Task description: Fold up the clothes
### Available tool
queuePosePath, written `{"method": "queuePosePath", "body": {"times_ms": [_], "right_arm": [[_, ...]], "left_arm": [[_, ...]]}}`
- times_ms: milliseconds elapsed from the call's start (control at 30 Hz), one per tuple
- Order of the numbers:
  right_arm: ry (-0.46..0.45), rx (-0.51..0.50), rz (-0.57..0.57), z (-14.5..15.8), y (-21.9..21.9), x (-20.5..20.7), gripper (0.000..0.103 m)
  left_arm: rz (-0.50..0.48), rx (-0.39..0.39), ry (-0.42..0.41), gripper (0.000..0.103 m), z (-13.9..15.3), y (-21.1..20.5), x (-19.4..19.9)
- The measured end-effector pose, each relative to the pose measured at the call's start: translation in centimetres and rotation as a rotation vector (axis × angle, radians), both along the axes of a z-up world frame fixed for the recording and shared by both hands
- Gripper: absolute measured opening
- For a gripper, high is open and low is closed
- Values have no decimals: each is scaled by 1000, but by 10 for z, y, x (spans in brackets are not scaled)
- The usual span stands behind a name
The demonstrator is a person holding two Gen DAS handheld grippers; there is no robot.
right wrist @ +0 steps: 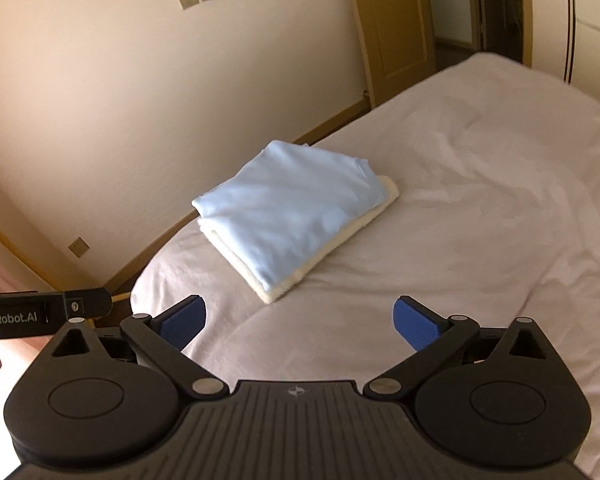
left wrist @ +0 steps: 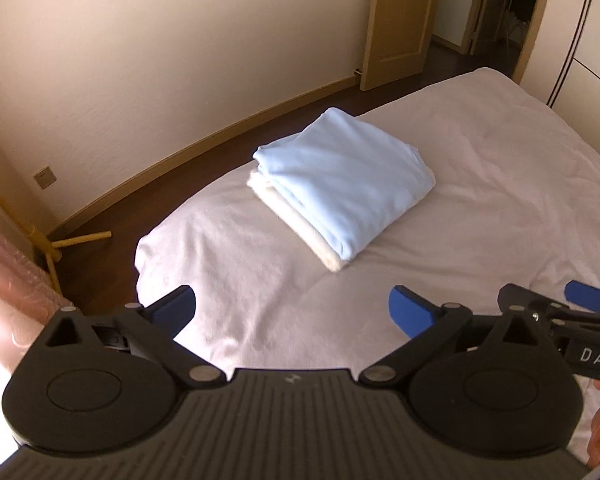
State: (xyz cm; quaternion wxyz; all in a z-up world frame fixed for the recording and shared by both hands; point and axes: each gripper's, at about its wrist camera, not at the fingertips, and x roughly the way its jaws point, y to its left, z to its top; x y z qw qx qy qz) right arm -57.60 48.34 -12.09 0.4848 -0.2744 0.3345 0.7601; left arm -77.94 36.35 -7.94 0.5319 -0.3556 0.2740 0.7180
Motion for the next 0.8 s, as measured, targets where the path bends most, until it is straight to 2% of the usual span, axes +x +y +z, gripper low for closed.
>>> {"method": "queuePosePath", "body": {"times_ms": [267,800], "right_arm": [[-127,90,36,12,-34,3,103],[-147,20,39,-4,-41,18,103]], "left_arm": [[59,29,52,102,10,-36,17],[43,-35,22,102,-3,-52,39]]}}
